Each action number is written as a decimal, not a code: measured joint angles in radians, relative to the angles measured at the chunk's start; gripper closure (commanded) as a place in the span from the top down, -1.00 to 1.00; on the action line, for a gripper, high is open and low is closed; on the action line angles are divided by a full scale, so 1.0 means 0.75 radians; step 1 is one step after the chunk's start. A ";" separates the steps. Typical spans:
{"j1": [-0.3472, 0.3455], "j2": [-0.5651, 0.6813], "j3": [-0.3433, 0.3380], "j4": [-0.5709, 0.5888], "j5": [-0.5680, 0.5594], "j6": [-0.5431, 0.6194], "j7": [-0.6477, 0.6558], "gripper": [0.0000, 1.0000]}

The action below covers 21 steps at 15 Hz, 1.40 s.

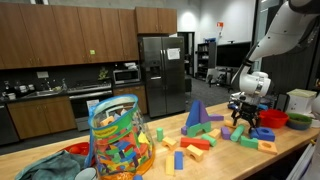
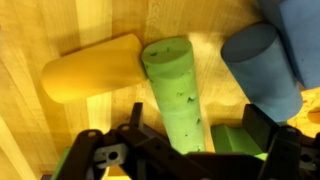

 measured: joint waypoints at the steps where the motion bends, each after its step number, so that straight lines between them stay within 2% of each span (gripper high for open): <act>1: 0.005 0.004 0.001 -0.003 0.000 0.001 0.000 1.00; 8: 0.031 0.064 0.013 0.022 0.000 0.000 0.010 1.00; 9: 0.031 0.070 0.014 0.032 -0.001 -0.001 0.017 0.92; 10: 0.031 0.074 0.015 0.043 -0.002 -0.002 0.021 0.81; 11: 0.031 0.079 0.015 0.054 -0.004 -0.003 0.024 0.51; 13: 0.031 0.085 0.015 0.075 -0.007 -0.005 0.030 0.32; 19: 0.030 0.101 0.014 0.115 -0.013 -0.008 0.035 -0.61; 21: 0.030 0.104 0.014 0.127 -0.015 -0.011 0.036 -0.65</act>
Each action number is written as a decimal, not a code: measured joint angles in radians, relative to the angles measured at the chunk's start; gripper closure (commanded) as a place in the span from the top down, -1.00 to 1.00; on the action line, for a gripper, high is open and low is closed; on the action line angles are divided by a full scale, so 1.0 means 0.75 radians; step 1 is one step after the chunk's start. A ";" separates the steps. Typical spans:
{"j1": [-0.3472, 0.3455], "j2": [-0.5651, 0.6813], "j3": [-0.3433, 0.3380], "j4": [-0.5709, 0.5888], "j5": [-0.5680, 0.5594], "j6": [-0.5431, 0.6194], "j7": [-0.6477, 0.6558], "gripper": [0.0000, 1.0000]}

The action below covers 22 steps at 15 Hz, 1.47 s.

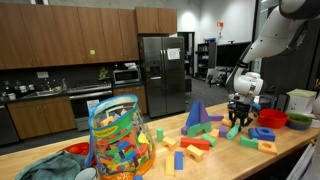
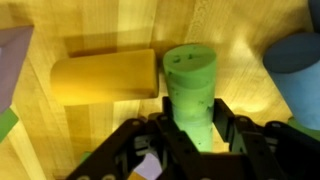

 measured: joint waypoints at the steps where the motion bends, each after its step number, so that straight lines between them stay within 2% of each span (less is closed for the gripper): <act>1: 0.000 0.001 0.000 0.002 0.000 0.000 0.000 -0.67; 13: -0.001 -0.004 -0.005 -0.002 -0.032 -0.021 -0.010 -0.68; 18: -0.012 -0.020 -0.031 0.099 -0.215 -0.189 0.039 -0.68; 22: -0.021 -0.064 -0.054 0.185 -0.280 -0.354 0.041 -0.68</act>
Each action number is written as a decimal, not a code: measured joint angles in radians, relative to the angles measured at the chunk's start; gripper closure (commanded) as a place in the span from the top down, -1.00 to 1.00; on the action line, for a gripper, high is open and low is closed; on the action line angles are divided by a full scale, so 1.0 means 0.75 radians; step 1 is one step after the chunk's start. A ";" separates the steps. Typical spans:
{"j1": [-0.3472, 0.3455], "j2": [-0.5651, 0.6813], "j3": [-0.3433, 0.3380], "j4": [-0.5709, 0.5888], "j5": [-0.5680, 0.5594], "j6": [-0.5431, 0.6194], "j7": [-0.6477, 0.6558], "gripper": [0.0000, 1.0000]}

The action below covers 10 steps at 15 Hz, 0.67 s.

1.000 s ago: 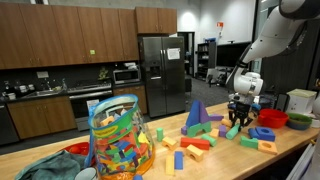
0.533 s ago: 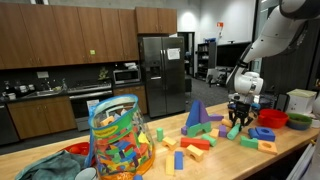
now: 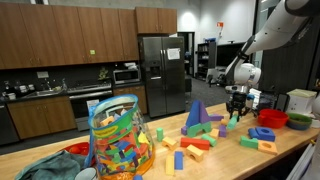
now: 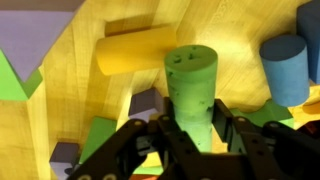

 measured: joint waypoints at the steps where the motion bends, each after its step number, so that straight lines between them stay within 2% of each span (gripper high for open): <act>1: -0.001 -0.011 -0.005 0.011 -0.008 -0.033 0.000 -0.68; 5: -0.001 -0.035 -0.022 0.001 -0.014 -0.114 -0.002 -0.68; 10: -0.001 -0.038 -0.038 -0.087 -0.018 -0.158 -0.003 -0.68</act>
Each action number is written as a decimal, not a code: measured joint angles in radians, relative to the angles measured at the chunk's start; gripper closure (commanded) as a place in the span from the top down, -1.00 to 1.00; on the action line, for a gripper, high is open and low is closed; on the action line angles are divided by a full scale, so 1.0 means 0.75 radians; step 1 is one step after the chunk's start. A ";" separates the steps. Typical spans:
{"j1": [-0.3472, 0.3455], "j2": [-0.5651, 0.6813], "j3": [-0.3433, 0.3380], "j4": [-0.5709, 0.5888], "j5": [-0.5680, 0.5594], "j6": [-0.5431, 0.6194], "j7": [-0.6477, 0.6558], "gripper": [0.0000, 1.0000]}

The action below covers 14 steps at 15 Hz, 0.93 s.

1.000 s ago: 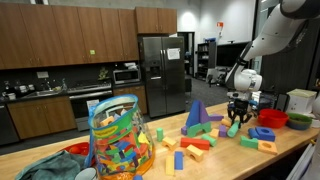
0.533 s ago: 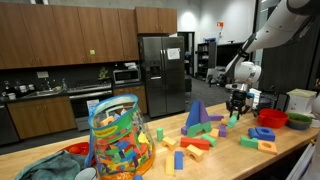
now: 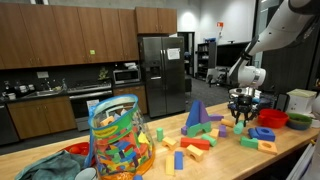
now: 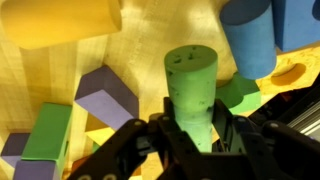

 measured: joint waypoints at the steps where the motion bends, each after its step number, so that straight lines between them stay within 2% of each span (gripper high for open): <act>1: 0.000 -0.004 -0.004 -0.020 -0.003 -0.001 0.000 -0.68; 9: 0.000 -0.050 -0.027 -0.125 -0.013 0.003 0.010 -0.68; 14: -0.001 -0.071 -0.050 -0.153 0.052 0.048 0.083 -0.68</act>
